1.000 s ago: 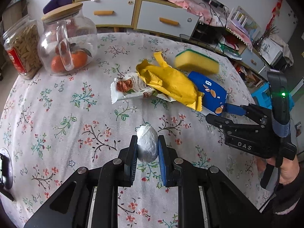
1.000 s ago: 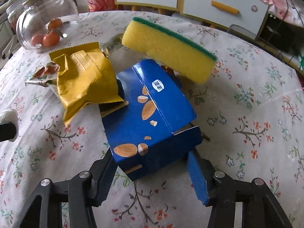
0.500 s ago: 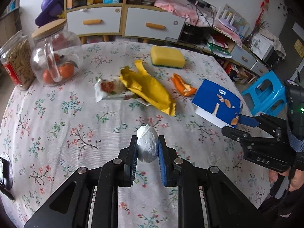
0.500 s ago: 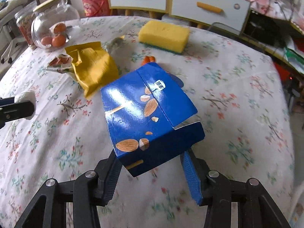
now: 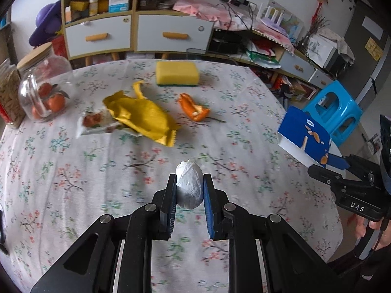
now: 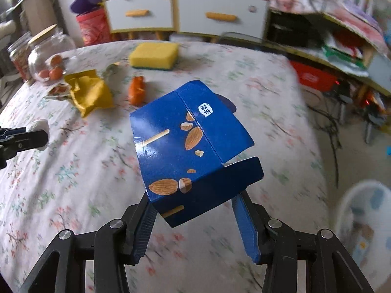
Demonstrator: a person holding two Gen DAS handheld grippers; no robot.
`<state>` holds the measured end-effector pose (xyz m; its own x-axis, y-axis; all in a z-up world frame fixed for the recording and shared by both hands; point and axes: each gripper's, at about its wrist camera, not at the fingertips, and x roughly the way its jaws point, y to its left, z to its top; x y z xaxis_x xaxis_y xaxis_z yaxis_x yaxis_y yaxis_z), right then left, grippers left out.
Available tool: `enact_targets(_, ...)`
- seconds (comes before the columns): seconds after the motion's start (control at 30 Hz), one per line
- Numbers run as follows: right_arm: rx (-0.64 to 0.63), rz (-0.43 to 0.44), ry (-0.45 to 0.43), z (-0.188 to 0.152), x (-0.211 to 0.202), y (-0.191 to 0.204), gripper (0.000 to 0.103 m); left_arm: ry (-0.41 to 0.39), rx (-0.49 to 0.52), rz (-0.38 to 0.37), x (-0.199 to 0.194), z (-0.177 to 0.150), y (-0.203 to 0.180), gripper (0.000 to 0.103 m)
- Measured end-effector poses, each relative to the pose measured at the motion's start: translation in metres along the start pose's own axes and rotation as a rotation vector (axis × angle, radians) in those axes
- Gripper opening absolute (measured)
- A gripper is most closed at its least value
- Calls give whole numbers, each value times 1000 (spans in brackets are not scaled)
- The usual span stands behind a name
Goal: Collect trash
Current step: 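Carry the foil ball and blue box over the white bin and release both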
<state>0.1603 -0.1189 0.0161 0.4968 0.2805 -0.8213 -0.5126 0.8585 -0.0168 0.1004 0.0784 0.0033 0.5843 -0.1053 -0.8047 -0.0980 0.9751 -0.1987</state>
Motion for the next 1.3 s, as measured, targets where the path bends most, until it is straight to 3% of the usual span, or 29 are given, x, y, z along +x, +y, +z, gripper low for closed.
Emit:
enact_targets(0.33, 108, -64, -13, -32, -37, -63, 54, 3, 98, -45, 5, -2, -66, 21)
enact_targets(0.87, 468, -209, 11, -91, -83, -204, 55, 48, 212, -132, 36, 5, -164, 21)
enact_targets(1.0, 504, -218, 24, -99, -84, -217, 73, 66, 238, -153, 46, 6, -188, 21)
enact_targets(1.3, 523, -217, 18, -108, -92, -229, 82, 109, 279, -205, 64, 9, -232, 21)
